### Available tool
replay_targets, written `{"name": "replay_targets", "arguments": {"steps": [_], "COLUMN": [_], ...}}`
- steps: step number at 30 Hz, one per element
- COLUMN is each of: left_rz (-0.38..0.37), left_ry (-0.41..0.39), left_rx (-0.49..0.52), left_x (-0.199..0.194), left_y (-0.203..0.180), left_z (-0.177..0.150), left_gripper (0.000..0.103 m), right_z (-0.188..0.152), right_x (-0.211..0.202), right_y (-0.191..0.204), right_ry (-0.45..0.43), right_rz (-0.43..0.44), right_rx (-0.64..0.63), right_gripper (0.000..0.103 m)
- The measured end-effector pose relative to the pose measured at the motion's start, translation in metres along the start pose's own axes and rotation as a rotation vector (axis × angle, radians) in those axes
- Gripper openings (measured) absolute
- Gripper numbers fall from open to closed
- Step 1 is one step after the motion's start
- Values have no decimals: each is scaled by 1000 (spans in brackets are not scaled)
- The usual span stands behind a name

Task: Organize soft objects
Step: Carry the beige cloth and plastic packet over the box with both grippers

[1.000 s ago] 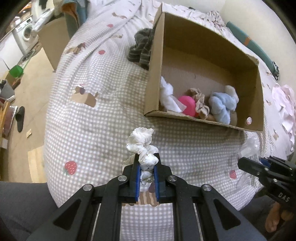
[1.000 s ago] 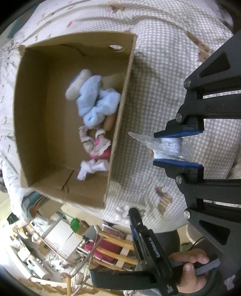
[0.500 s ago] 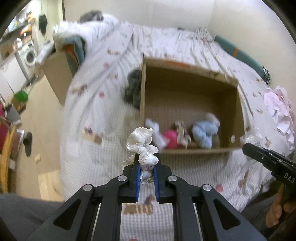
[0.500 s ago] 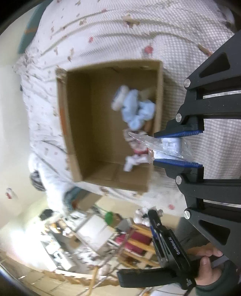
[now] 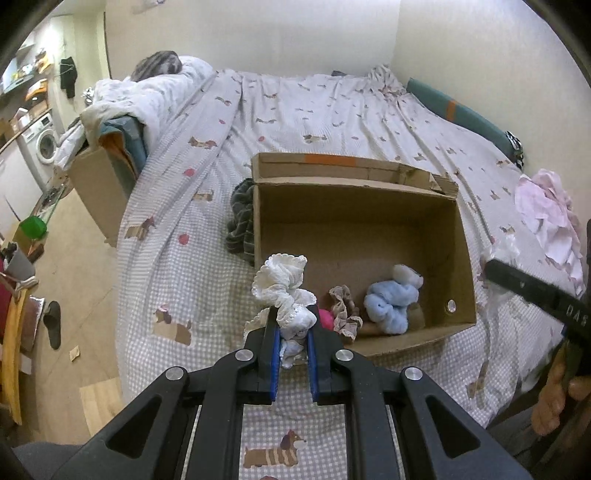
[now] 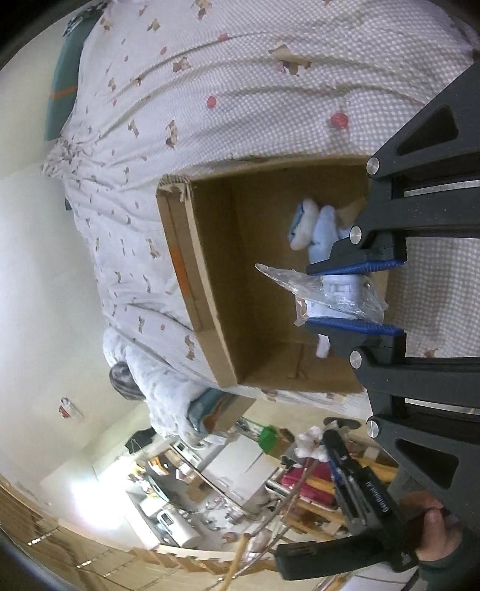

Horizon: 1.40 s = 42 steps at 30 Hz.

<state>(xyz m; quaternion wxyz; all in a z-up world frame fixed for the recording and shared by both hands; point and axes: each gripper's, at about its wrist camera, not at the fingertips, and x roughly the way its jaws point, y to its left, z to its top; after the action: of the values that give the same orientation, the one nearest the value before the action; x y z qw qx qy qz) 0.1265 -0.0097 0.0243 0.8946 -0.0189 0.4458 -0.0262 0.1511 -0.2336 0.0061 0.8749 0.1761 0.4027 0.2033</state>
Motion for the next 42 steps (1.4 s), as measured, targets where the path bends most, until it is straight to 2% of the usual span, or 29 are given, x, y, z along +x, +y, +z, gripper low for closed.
{"name": "replay_targets", "arguments": {"steps": [14,16,19,21,25,33,39,41,42], "left_rz": [-60,-96,-82,-66,-79,-84,-79,-85,-90], "left_ry": [-18,-43,-63,-43,-15,53,44,44,40], "left_rx": [72,102,159,179,198,97,113,118,120], "left_x": [42,52,66,79,90,107,106,105,104], "left_y": [-23,-28,-37,-42,-50,-39,-42,-44,-45], "left_z": [30,30,25,21,16,18,16,14,14], "left_gripper": [11,11,11,11,12,12,28,41,53], "right_z": [13,11,7,4,-3,-7,-7,-7,-7], "right_x": [46,54,64,71,84,94,95,95,94], "right_y": [-4,-5,-9,-12,-17,-29,-28,-31,-32], "right_ry": [62,82,112,142,197,243,243,243,241], "right_rz": [-62,-71,-87,-98,-125,-137,-133,-134,-133], "right_rx": [-24,-20,11,28,34,84,82,90,95], "right_gripper": [23,23,23,23,23,23,23,23,23]}}
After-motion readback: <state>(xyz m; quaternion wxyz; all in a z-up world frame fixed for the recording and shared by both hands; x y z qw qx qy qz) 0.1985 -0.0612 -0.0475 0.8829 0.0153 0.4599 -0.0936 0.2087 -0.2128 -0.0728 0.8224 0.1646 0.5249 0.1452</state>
